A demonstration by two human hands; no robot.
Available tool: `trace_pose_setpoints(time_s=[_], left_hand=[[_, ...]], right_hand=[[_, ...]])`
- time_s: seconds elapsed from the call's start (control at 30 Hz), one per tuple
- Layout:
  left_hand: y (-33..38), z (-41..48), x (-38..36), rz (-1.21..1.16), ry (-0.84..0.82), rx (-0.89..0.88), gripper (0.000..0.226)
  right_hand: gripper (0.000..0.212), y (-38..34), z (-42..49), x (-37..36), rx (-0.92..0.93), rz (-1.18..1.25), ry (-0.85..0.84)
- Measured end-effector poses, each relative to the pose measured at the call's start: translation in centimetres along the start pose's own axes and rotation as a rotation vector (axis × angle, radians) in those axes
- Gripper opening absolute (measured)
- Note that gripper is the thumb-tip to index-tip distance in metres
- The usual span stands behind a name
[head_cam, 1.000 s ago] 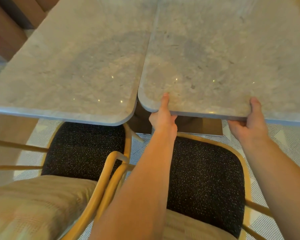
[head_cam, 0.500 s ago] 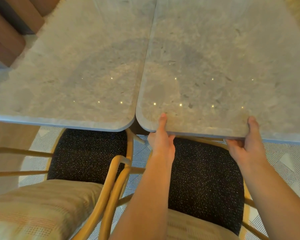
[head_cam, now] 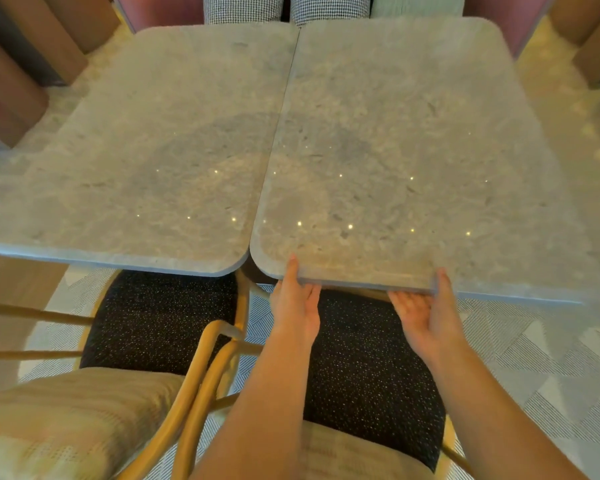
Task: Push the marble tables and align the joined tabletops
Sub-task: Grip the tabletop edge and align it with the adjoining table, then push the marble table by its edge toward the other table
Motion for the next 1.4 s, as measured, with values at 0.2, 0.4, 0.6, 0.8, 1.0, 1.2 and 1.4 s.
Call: trace_pose_setpoints(time_s=[0.2, 0.4, 0.6, 0.8, 1.0, 1.2, 1.4], left_hand=[[5.6, -12.3, -2.7, 0.337, -0.145, -0.454, 0.044], [10.9, -32.7, -8.5, 0.499, -0.563, -0.926, 0.067], [17.5, -48.1, -7.7, 0.661, -0.768, -1.259, 0.095], [25.1, -52.7, -1.4, 0.670, -0.750, -1.338, 0.084], [36.1, -53.5, 11.9, 0.627, -0.594, -1.409, 0.081], [50.1, -54.4, 25.7, 0.616, -0.495, -1.498, 0.074], [61.3, -54.1, 35.4, 0.619, -0.441, -1.529, 0.078]], right_hand=[[0.060, -4.3, -9.9, -1.0, 0.122, -0.286, -0.227], [0.058, -14.2, -27.8, -9.1, 0.619, -0.470, -0.573], [0.087, -16.1, -44.1, -17.4, 0.945, -0.658, -0.895], [0.087, -9.7, -50.3, -21.7, 1.003, -0.676, -1.033], [0.080, 5.3, -57.2, -28.1, 1.023, -0.757, -1.265], [0.080, 23.4, -64.0, -36.0, 1.001, -0.785, -1.456], [0.085, 37.6, -68.2, -42.6, 0.905, -0.749, -1.568]])
Point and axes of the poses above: each hand's wrist, its own z-axis towards the middle knuckle, its own x-axis out of the back of the hand, y = z × x, the point moved 9 cm from there along z, towards the middle knuckle, and after that the axes turned 1 degree about x, right-handed, at the moved point
